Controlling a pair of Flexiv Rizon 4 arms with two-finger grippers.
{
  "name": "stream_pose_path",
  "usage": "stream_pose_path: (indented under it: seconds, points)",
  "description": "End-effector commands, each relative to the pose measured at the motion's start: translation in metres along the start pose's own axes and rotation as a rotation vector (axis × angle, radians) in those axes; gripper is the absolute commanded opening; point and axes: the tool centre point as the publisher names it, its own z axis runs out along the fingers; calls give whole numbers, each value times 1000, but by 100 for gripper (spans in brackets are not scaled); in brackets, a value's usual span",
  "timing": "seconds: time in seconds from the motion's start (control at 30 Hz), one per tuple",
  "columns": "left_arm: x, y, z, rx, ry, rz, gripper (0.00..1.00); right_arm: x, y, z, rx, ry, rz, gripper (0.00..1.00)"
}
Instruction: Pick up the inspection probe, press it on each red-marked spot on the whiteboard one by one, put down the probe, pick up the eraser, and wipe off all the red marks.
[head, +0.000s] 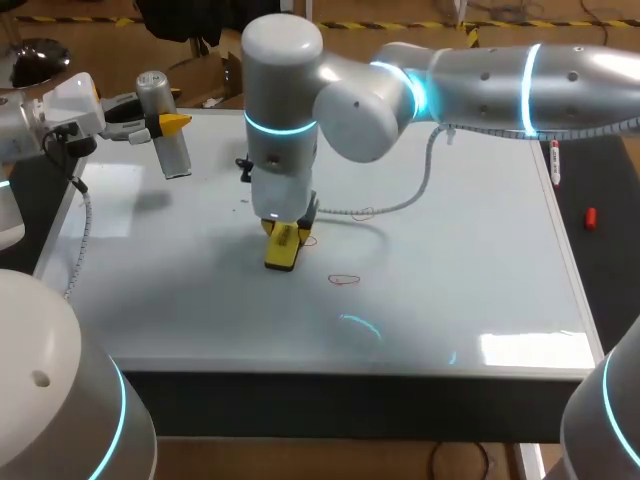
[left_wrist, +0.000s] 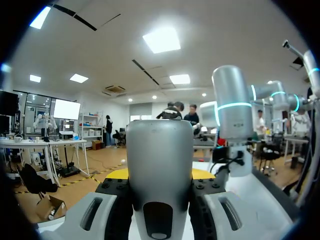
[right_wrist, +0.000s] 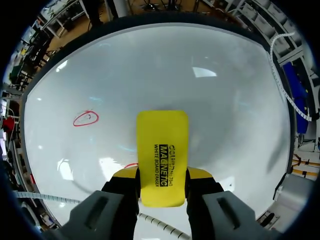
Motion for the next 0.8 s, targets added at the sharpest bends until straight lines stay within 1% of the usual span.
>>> stream_pose_path:
  seconds: [0.03, 0.17, 0.53, 0.8]
  points:
    - [2, -2, 0, -1, -5, 2, 0, 10, -5, 10, 0, -3, 16, 0]
    - [2, -2, 0, -1, -5, 2, 0, 20, -7, 13, -5, -9, 51, 0]
    - [2, -2, 0, -1, -5, 2, 0, 48, -12, 21, -7, 8, 100, 0]
    - [2, -2, 0, -1, -5, 2, 0, 62, -15, 24, -7, 20, 122, 0]
